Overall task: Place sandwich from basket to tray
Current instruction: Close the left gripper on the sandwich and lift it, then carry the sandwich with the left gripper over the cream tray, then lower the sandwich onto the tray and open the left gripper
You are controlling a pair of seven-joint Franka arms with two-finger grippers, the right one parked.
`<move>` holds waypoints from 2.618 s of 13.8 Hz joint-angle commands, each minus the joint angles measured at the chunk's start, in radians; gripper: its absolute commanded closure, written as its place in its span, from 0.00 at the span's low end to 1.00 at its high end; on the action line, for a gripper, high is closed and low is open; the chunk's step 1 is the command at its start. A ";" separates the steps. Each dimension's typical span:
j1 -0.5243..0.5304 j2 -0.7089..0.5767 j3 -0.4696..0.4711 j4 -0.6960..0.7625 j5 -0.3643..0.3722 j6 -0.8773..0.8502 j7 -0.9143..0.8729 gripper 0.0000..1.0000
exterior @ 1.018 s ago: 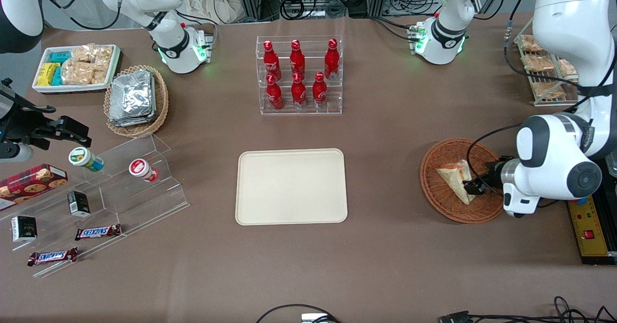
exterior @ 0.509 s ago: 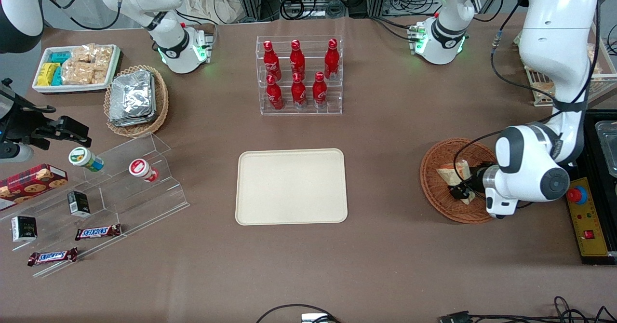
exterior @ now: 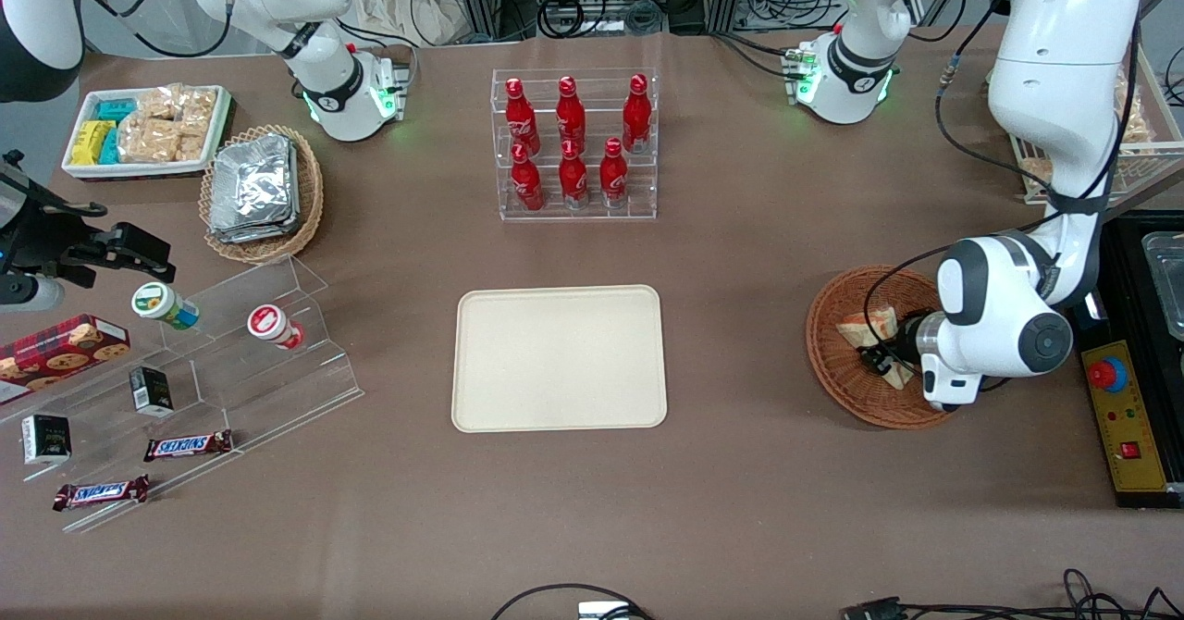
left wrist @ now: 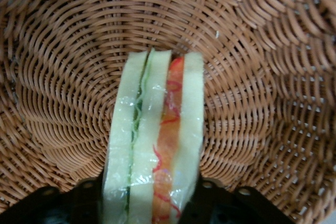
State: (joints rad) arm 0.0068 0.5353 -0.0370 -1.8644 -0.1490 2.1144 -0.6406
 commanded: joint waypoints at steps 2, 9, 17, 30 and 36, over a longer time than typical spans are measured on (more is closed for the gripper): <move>-0.002 -0.089 -0.030 0.017 -0.001 -0.077 0.088 1.00; -0.033 -0.054 -0.165 0.347 0.005 -0.373 0.384 1.00; -0.261 0.153 -0.181 0.629 -0.001 -0.358 0.383 1.00; -0.465 0.396 -0.181 0.625 -0.007 -0.065 0.228 0.95; -0.453 0.376 -0.176 0.608 0.005 -0.062 0.243 0.00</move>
State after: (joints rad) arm -0.4463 0.9235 -0.2205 -1.2711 -0.1478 2.0564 -0.3942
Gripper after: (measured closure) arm 0.533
